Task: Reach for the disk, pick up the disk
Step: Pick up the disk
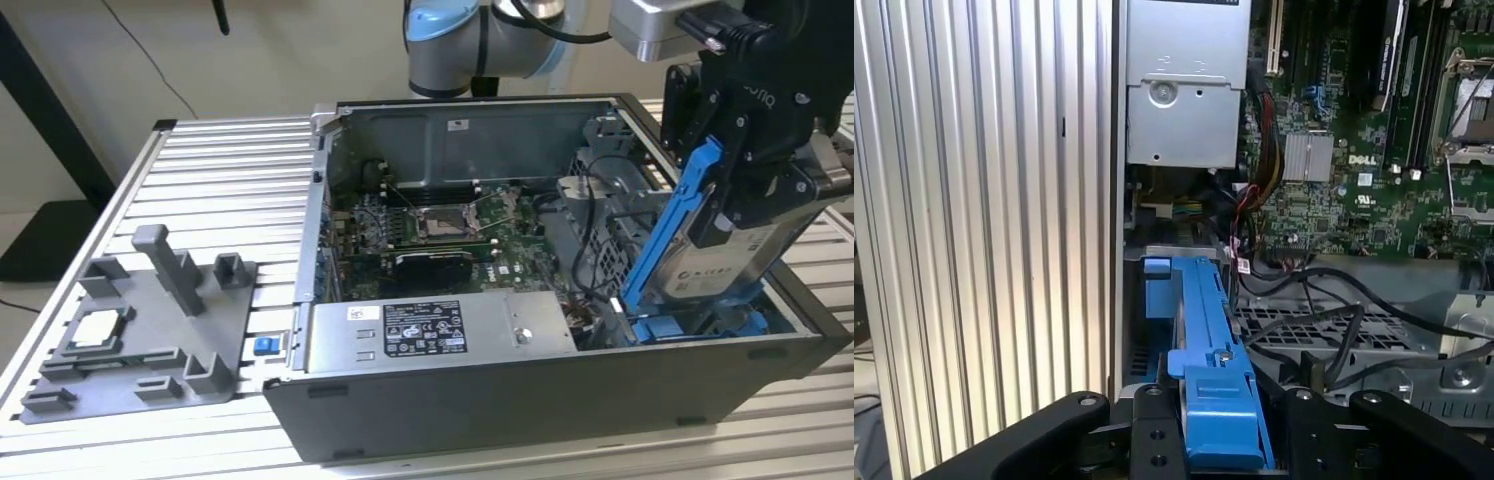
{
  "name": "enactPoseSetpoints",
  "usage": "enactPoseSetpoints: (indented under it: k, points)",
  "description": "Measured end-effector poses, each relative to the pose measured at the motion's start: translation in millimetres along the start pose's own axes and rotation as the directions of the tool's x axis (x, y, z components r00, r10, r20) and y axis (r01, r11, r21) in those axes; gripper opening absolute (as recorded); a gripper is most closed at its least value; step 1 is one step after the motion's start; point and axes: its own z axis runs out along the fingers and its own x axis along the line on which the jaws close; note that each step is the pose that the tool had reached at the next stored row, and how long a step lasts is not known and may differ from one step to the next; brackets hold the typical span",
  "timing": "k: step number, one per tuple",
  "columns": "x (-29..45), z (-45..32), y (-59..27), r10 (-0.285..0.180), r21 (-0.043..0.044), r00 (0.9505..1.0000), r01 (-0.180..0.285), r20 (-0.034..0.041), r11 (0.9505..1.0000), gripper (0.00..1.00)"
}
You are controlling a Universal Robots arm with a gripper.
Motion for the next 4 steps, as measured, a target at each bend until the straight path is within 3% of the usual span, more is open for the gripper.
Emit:
enactPoseSetpoints:
  k: [4]
  points:
    - [0.0, 0.3, 0.0, 0.000, 0.0000, 1.0000, 0.000, 0.0001, 1.0000, 0.00]
